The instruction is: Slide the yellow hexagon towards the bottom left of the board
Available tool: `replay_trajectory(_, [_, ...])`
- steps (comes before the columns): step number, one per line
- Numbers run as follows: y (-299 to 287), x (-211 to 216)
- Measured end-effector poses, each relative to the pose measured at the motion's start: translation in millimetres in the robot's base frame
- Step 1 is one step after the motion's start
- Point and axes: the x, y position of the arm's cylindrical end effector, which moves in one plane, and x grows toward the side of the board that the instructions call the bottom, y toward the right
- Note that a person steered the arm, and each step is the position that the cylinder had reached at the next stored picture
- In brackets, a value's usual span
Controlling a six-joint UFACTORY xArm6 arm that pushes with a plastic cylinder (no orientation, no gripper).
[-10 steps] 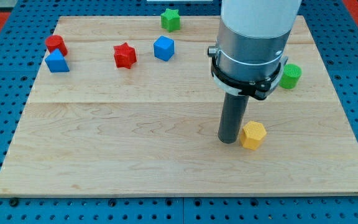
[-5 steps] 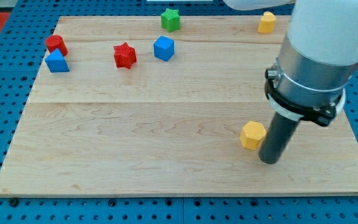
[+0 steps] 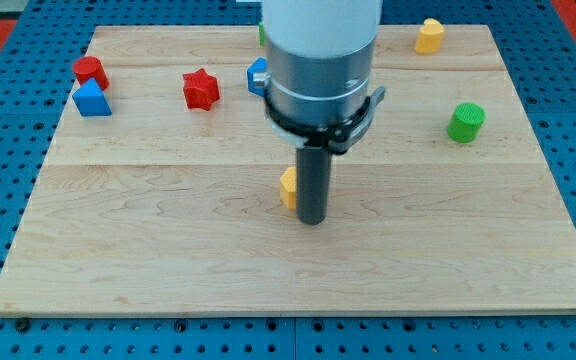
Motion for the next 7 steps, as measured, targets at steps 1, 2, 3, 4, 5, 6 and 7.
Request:
replay_trajectory(1, [38,-36])
replay_trajectory(2, [-26,-46])
replay_trajectory(3, [-114,-24])
replay_trajectory(4, [-82,-39])
replay_trajectory(5, [-59,-39])
replay_trajectory(6, [-105,16])
replay_trajectory(7, [-218,40])
